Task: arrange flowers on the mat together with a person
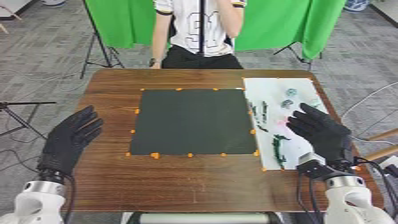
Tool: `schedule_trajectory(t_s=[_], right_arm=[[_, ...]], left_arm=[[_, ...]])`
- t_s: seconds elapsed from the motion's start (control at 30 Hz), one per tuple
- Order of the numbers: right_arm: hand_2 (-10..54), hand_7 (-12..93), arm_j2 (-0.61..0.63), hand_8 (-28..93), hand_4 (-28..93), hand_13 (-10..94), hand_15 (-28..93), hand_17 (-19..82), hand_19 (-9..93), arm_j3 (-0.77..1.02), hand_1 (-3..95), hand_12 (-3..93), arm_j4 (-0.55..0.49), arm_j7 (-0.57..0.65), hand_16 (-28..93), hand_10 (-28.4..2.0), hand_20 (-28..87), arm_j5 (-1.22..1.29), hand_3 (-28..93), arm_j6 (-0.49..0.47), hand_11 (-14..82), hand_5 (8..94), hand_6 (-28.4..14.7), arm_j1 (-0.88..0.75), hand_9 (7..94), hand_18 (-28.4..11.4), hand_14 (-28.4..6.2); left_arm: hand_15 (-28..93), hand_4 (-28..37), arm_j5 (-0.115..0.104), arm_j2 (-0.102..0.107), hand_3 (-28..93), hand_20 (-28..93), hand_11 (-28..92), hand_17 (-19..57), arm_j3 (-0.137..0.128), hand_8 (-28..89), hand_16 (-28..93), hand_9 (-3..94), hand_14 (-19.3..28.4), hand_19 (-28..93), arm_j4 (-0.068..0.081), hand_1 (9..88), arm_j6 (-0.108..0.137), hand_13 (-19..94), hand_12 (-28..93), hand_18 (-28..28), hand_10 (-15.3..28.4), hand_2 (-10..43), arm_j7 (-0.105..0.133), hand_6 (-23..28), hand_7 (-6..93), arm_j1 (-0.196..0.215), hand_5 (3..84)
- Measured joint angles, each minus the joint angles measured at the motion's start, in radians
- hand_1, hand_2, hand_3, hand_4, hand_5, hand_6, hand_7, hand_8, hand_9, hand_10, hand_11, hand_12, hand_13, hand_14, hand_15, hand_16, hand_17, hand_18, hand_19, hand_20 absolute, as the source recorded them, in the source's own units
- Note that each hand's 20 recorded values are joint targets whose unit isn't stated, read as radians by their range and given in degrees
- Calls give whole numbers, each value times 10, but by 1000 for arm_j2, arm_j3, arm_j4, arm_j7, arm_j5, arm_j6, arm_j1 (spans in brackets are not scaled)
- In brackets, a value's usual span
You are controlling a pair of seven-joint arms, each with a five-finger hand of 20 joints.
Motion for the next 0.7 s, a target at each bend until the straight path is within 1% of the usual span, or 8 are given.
schedule_trajectory(t_s=[0.1, 0.27, 0.47, 0.57, 0.7], right_arm=[[117, 209, 0, -114, -244, 418, 271, 139, 458, -5, 138, 207, 2, 0, 218, -156, 236, 0, 896, -1, 153, 513, -37, 6, 502, -209, -130], [117, 212, -1, -114, -245, 419, 272, 139, 457, -6, 138, 206, 1, -1, 218, -157, 235, 0, 896, 2, 153, 514, -36, 8, 504, -208, -130], [118, 212, -1, -115, -244, 419, 274, 139, 457, -5, 138, 206, 1, -2, 218, -157, 235, 1, 896, 8, 154, 514, -36, 8, 503, -208, -131], [118, 212, -1, -115, -244, 420, 274, 139, 458, -5, 138, 206, 1, -1, 217, -156, 236, 1, 895, 8, 154, 514, -36, 8, 504, -208, -131], [118, 212, -1, -115, -244, 421, 278, 138, 458, -5, 138, 206, 1, 1, 218, -156, 236, 1, 894, 7, 154, 514, -36, 7, 503, -208, -131]], left_arm=[[343, -177, 0, 3, 718, 92, 262, -71, 1, -93, -9, 293, 148, 468, 2, 303, -2, 243, 122, 198, 129, 3, 0, 60, 185, -11, 396], [346, -179, -7, 5, 717, 95, 262, -72, -3, -94, -9, 293, 148, 472, 1, 304, -1, 245, 123, 198, 129, 4, 2, 59, 186, -7, 396], [351, -179, -10, 8, 717, 97, 263, -72, -4, -94, -9, 294, 150, 473, 1, 304, -1, 246, 124, 199, 129, 3, 3, 59, 186, -6, 396], [351, -179, -10, 8, 717, 97, 264, -72, -11, -94, -10, 294, 150, 474, -1, 305, -1, 247, 124, 200, 129, 4, 3, 59, 185, 1, 396], [353, -178, -14, 8, 717, 98, 265, -72, -26, -94, -10, 298, 150, 476, -9, 305, 1, 249, 124, 200, 130, 4, 6, 59, 186, 22, 398]])
